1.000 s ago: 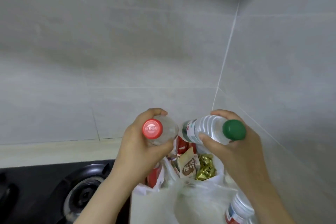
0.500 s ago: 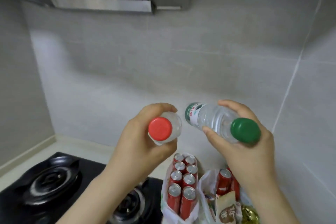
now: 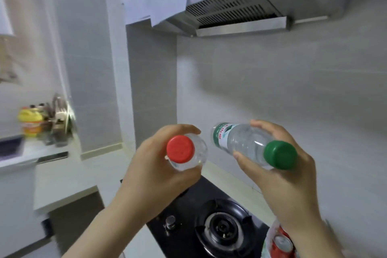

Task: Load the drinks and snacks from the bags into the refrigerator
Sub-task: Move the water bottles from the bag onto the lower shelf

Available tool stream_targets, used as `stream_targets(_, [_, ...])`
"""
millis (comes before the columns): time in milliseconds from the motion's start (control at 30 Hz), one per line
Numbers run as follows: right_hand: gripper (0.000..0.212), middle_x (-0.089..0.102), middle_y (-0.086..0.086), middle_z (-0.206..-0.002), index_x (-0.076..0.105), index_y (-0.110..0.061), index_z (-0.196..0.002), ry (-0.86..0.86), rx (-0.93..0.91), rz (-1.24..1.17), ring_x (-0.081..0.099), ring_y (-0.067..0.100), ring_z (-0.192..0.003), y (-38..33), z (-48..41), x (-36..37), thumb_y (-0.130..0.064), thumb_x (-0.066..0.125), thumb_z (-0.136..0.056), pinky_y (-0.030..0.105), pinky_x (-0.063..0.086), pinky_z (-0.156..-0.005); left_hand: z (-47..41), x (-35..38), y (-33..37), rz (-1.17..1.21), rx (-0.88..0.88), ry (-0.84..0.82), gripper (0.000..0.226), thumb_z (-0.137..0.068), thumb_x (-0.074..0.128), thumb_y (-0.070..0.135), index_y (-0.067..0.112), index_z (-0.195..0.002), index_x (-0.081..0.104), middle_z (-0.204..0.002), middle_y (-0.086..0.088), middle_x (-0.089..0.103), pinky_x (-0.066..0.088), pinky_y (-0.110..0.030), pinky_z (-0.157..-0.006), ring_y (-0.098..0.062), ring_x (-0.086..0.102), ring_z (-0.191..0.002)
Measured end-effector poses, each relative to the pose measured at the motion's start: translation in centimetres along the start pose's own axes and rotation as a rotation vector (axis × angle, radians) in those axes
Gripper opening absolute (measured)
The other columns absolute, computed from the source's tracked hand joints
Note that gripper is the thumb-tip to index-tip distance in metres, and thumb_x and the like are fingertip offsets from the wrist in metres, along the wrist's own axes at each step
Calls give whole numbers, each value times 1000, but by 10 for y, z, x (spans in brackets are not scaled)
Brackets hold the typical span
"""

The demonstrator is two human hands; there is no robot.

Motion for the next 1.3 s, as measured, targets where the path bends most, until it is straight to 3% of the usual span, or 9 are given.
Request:
stream_targets(100, [51, 62, -36, -97, 65, -35, -103, -61, -38, -78, 59, -14, -89, -12, -2, 33, -12, 87, -63, 0, 42, -68, 7, -36, -8, -87, -27, 70, 53, -61, 85, 15, 39, -103, 64, -100, 27, 65, 42, -3, -74, 7, 61, -92])
stream_targets(400, [59, 65, -25, -103, 62, -34, -111, -164, -184, -246, 61, -6, -95, -74, -4, 145, -12, 87, -62, 4, 47, -71, 32, -153, -32, -233, -71, 256, 53, -59, 84, 16, 37, -104, 66, -100, 28, 65, 38, 0, -77, 10, 58, -94])
stream_targets(500, [57, 63, -25, -107, 62, -26, -116, -189, -255, -293, 60, -7, -97, -105, 1, 187, -23, 85, -63, 6, 48, -73, 45, -199, -44, -306, -89, 304, 54, -58, 85, 16, 38, -104, 66, -102, 31, 62, 38, 1, -75, 11, 57, -94])
stream_targets(800, [57, 58, -25, -118, 56, -23, -120, -255, -405, -483, 57, -8, -106, -186, 32, 300, -30, 79, -69, 9, 49, -81, 94, -313, -66, -509, -99, 443, 52, -60, 87, 14, 32, -104, 66, -100, 29, 64, 36, 3, -77, 17, 55, -93])
stream_targets(1000, [55, 62, -16, -122, 59, -19, -120, -361, -440, -627, 59, 0, -113, -222, 48, 368, -31, 81, -71, 22, 52, -91, 124, -368, -77, -652, -174, 552, 48, -62, 83, 32, 29, -107, 66, -105, 24, 65, 35, 3, -82, 12, 55, -100])
stream_targets(1300, [55, 62, -15, -121, 58, -24, -119, -532, -520, -887, 56, -5, -115, -278, 64, 457, -32, 79, -69, 13, 42, -99, 164, -424, -79, -910, -318, 733, 48, -63, 76, 28, 31, -110, 64, -110, 23, 64, 39, -2, -87, 8, 57, -105])
Point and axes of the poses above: each hand's wrist, its own z-axis away from the middle knuckle, its own x-axis out of the palm, y = z × x, the point moved 5 cm from there along -z, towards the middle knuckle
